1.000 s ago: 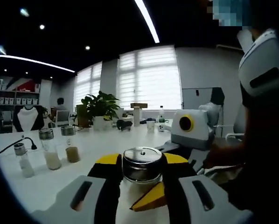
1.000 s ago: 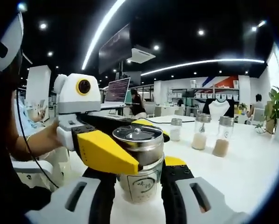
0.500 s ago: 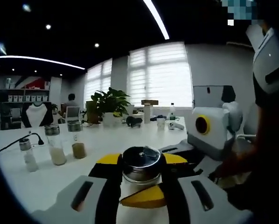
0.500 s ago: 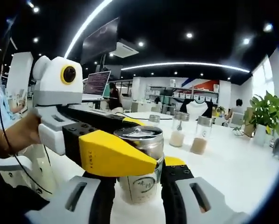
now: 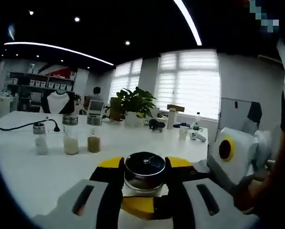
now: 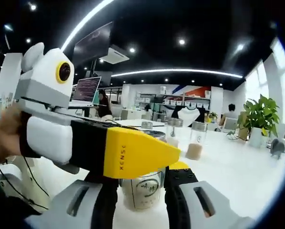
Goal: Rotate the seasoning bottle until the label or dispensing opening points toward the visible target arrow and the bottle remains upright within the marked orientation range
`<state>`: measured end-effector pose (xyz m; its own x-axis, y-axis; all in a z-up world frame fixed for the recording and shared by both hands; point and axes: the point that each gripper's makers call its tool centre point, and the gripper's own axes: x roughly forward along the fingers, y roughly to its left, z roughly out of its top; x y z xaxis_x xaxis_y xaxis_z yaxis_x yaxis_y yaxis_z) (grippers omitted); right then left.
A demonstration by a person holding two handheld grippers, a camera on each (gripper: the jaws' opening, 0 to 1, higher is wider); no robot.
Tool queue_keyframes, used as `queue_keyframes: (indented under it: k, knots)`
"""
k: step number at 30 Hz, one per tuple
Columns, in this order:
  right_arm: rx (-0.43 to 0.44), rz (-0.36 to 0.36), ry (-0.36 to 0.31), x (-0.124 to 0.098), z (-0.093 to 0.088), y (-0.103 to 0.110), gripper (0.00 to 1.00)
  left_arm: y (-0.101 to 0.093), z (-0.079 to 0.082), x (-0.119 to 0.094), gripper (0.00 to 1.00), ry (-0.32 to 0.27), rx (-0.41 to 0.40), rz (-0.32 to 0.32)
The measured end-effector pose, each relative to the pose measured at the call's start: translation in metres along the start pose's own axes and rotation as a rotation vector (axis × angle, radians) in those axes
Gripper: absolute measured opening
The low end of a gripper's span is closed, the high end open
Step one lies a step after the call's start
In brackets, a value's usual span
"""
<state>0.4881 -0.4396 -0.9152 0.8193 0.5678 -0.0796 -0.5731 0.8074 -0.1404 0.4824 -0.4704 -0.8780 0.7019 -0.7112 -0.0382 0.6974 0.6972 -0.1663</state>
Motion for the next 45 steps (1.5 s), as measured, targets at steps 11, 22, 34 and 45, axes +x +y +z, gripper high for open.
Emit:
queue_keyframes:
  k: [11,22,34,45]
  knots:
    - [0.000,-0.009,0.005,0.001,-0.005,-0.002,0.34,0.002,-0.002,0.005,0.36,-0.005,-0.039,0.065]
    - [0.031,0.067,-0.006,0.001,-0.002,0.005,0.34,0.004,-0.001,0.001,0.35,0.007,0.015,0.002]
    - [0.070,0.151,0.020,0.001,-0.004,0.015,0.34,0.002,-0.005,-0.002,0.35,0.033,0.057,-0.099]
    - [0.097,0.180,0.051,-0.001,-0.012,0.017,0.36,0.004,-0.009,-0.004,0.35,0.036,0.074,-0.117]
